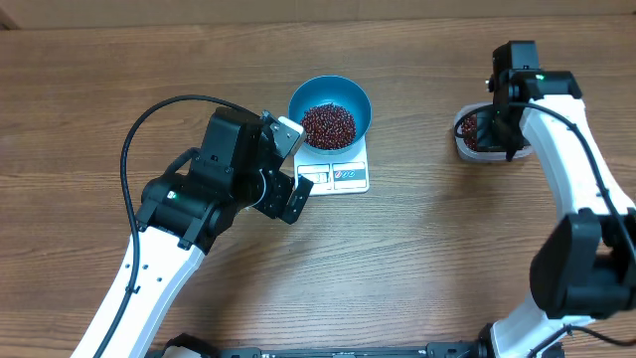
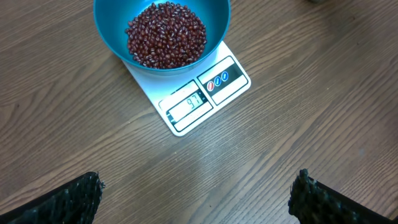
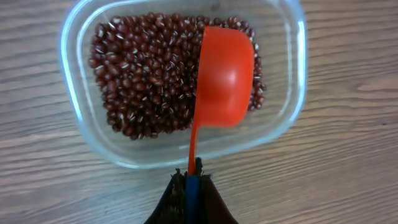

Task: Scoop item into bowl and weigh 150g on scale
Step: 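Move the empty red scoop back over the bean tub with the right gripper, then lower the scoop into the red beans with the right gripper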

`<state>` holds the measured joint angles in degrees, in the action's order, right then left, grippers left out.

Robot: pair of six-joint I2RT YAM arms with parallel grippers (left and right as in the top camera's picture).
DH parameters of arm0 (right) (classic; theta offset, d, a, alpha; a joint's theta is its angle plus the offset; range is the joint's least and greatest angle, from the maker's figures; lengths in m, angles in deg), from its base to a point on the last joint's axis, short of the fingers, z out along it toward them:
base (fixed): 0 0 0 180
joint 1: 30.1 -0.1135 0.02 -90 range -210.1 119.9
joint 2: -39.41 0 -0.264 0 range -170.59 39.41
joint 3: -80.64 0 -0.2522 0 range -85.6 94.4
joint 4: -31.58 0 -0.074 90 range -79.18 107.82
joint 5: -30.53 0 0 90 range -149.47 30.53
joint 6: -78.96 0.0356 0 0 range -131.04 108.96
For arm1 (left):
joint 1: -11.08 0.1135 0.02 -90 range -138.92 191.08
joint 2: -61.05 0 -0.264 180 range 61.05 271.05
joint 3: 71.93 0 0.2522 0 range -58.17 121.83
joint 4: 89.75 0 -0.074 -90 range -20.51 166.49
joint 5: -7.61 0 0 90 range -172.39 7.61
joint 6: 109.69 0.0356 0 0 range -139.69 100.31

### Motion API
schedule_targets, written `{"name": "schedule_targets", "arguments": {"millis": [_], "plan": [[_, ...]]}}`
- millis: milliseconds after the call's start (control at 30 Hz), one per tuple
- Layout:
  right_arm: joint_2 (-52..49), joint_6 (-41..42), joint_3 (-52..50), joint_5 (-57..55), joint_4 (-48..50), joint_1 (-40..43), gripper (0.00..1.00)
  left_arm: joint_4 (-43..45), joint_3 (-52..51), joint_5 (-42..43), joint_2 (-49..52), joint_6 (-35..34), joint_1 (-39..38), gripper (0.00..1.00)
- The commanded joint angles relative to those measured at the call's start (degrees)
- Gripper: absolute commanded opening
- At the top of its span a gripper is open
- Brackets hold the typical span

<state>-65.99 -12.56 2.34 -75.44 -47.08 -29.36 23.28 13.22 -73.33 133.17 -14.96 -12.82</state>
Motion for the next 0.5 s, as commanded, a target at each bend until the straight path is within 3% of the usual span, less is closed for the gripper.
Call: {"name": "schedule_targets", "arguments": {"millis": [0, 467], "plan": [[-1.2, 0.0, -0.44, -1.51, 0.61, 0.04, 0.04, -0.11, -0.33, 0.87, -0.11, 1.07, 0.26, 1.0], [-1.99, -4.81, -0.72, 11.45, -0.13, 0.0, 0.04, -0.11, -0.31, 0.87, -0.11, 1.07, 0.26, 1.0]]}}
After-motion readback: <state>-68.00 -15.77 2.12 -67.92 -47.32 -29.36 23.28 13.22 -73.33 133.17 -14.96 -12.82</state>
